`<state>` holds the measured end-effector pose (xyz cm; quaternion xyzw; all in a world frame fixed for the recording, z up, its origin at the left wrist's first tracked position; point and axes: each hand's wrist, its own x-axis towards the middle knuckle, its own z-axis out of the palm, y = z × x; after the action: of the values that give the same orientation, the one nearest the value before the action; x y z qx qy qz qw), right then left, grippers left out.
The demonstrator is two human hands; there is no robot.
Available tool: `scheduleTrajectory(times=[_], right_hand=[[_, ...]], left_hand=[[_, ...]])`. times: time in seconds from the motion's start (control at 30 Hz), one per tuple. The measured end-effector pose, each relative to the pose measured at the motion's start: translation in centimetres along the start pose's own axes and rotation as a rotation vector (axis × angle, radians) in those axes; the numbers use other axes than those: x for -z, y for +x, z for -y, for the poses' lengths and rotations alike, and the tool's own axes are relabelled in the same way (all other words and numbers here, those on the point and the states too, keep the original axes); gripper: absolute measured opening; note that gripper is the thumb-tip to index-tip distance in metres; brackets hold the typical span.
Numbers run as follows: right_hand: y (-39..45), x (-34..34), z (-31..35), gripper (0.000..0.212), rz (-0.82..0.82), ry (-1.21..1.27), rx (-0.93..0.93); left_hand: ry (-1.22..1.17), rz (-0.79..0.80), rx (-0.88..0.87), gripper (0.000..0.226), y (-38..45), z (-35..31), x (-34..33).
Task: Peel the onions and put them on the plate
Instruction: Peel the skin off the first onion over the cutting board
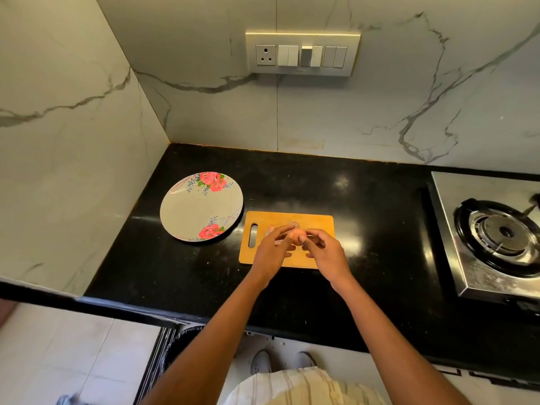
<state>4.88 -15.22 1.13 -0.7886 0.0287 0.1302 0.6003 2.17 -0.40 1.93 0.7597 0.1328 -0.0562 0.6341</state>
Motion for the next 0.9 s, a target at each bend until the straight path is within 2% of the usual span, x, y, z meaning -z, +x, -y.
scheduleTrajectory(times=[0.23, 0.33, 0.7, 0.9], right_hand=[[0.4, 0.4, 2.0, 0.022, -0.075, 0.186, -0.017], [0.4, 0.4, 2.3, 0.019, -0.085, 0.276, -0.053], [0.7, -1.0, 1.9, 0.020, -0.113, 0.540, -0.302], [2.2, -0.7, 1.4, 0.026, -0.026, 0.483, -0.265]], left_hand=[[-0.120, -0.017, -0.004, 0.031, 0.7, -2.5, -0.6], [-0.154, 0.030, -0.005, 0.039, 0.7, -2.5, -0.5], [-0.078, -0.058, -0.015, 0.037, 0.5, -2.1, -1.2], [-0.052, -0.106, -0.025, 0.041, 1.8, -1.3, -1.1]])
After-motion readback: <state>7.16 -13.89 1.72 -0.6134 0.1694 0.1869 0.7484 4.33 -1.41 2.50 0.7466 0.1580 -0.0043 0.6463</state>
